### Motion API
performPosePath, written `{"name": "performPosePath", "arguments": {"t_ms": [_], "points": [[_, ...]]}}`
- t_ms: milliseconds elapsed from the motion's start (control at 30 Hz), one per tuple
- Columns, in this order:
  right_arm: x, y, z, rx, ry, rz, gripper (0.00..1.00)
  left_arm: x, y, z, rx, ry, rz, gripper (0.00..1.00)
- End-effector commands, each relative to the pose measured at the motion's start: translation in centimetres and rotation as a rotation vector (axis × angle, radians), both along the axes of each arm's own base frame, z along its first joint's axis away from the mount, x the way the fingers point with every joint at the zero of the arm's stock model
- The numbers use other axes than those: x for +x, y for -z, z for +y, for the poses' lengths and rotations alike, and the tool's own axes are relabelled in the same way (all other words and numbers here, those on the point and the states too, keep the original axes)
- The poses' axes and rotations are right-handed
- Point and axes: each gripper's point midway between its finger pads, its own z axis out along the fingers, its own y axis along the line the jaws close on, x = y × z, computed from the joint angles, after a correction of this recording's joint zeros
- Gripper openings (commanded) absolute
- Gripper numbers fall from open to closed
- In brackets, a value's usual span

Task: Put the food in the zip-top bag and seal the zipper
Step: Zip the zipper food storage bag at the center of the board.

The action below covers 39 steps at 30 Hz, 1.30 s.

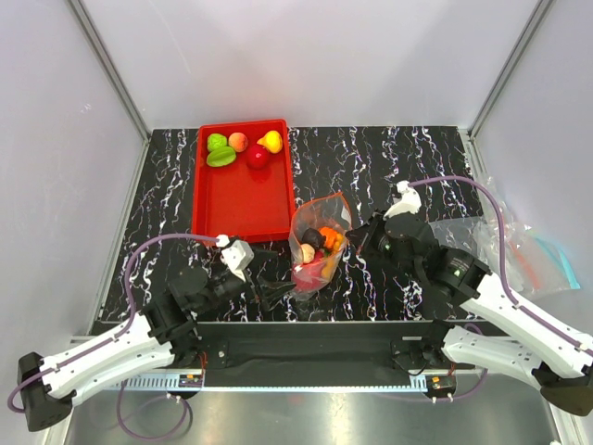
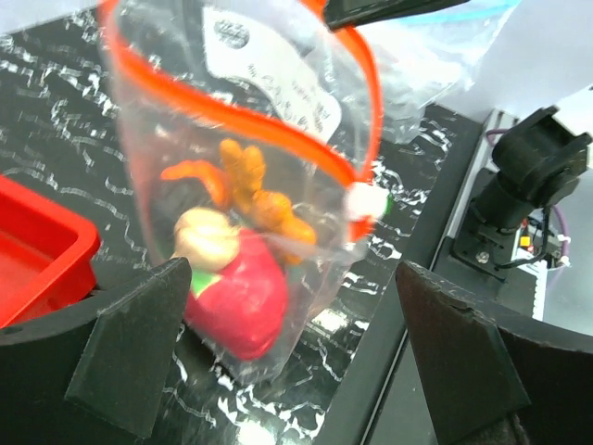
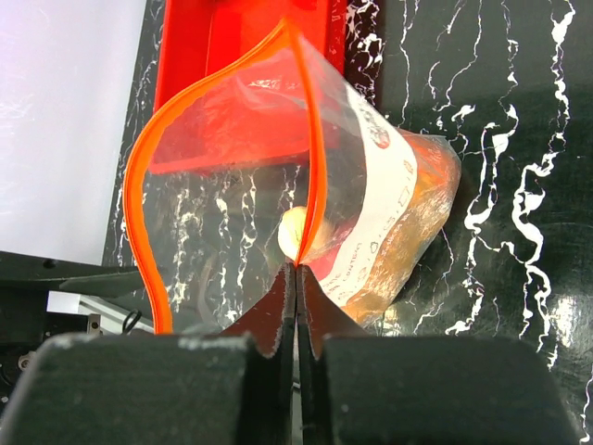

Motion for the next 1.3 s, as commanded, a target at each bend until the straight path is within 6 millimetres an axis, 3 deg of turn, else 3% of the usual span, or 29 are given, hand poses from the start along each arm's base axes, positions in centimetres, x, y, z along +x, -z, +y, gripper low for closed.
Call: {"name": "performPosePath", "arguments": {"t_ms": [0, 333, 633, 833, 867, 900, 967, 1033, 1267], "points": [[0.7, -3.0, -0.4, 0.063, 0.030, -0.076, 0.01, -0.7, -3.9, -0.7, -0.122, 0.054, -0.131, 0.99], [0.7, -3.2, -0.2, 0.073, 0.030, -0.076, 0.01, -1.6, -3.1, -1.7, -0.097, 0.107, -0.153, 0.99], [0.6, -3.3, 0.0, 0.082, 0.019, -0.076, 0.01, -0.6, -2.2, -2.1, -0.068, 0.072, -0.153, 0.98], [0.6, -3.3, 0.0, 0.082, 0.018, -0.076, 0.01, 0.3, -2.3, -3.1, -0.024, 0.066, -0.165, 0.75], [0.6, -3.2, 0.1, 0.081, 0.018, -0.075, 0.01, 0.5, -2.2, -3.4, -0.002, 0.069, -0.165, 0.68], [0.6, -3.3, 0.0, 0.083, 0.018, -0.073, 0.01, 0.6, -2.2, -3.6, 0.005, 0.072, -0.165, 0.45], [0.5, -3.3, 0.0, 0.084, 0.019, -0.073, 0.01, 0.9, -2.1, -3.8, 0.017, 0.066, -0.161, 0.29], [0.5, -3.4, -0.1, 0.086, 0.020, -0.076, 0.01, 0.9, -2.2, -3.9, 0.010, 0.066, -0.165, 0.19], [0.5, -3.2, -0.6, 0.068, 0.038, -0.069, 0.03, 1.0, -3.2, -3.9, -0.018, 0.061, -0.186, 0.00]]}}
